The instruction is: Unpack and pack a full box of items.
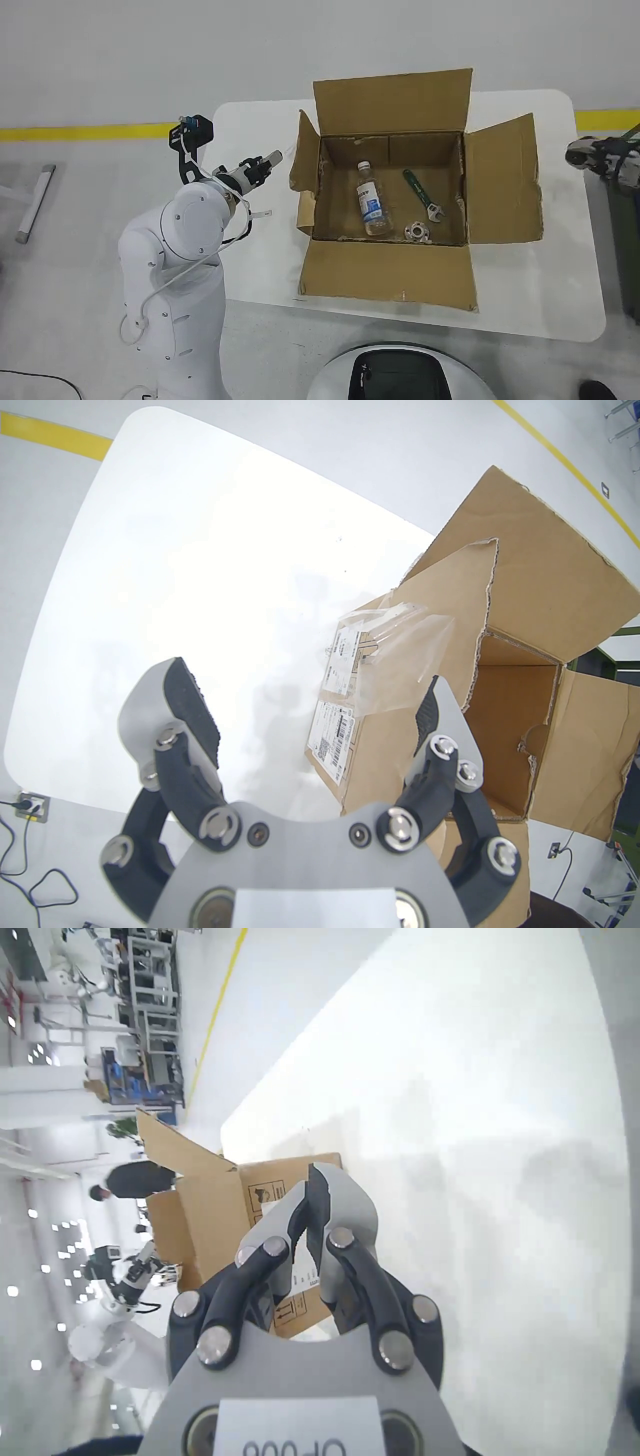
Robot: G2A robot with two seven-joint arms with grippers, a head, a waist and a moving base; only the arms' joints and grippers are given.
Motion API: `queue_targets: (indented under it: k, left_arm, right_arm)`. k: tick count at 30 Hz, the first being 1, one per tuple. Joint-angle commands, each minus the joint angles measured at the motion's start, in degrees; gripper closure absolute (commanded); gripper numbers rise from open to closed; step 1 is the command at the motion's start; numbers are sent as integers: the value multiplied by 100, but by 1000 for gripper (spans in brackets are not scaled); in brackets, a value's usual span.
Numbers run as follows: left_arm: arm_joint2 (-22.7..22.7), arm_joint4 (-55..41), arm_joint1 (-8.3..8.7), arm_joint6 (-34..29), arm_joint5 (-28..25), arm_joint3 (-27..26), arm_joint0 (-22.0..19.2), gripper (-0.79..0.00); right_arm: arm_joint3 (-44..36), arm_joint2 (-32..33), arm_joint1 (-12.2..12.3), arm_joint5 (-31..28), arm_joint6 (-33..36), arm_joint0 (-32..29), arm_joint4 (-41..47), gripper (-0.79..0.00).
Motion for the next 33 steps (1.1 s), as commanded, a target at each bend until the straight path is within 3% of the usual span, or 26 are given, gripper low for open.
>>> queue_targets:
  k: [1, 7, 13, 14, 15, 16, 17, 25, 29, 33]
  left_arm:
    - [0, 0, 0, 0, 0, 0, 0, -785]
    - [0, 0, 0, 0, 0, 0, 0, -785]
    - [-1, -39, -1, 98, -21, 10, 51, -785]
    - [-6, -138, -4, 231, -21, 28, 128, -720]
    - [-11, -239, -8, 323, -9, 46, 179, -533]
    - [-9, -352, -12, 377, 13, 87, 220, -163]
    - [-4, -433, -15, 430, 19, 127, 244, 0]
    - [190, -1380, -53, 564, 0, 576, 362, 0]
    - [442, -1683, -69, 634, -155, 662, 381, 0]
    - [727, -1945, -86, 678, -353, 643, 327, 0]
  right_arm:
    - [66, -193, -82, -117, -64, -126, 903, 0]
    - [-287, -853, -176, -476, 89, 157, 1665, 0]
    - [-729, -1547, -162, -625, 527, 672, 1114, 0]
    - [-788, -1681, -154, -598, 593, 761, 908, 0]
    - [-814, -1814, -150, -559, 647, 846, 743, 0]
    - [-834, -1964, -148, -503, 710, 924, 574, 0]
    - [-843, -2091, -146, -456, 748, 1008, 410, 0]
    - [-854, -2876, -105, -235, 1135, 1576, -994, 0]
    - [-725, -2758, -101, -257, 932, 1694, -844, 0]
    - [-392, -2197, -74, -355, 390, 1618, -365, 0]
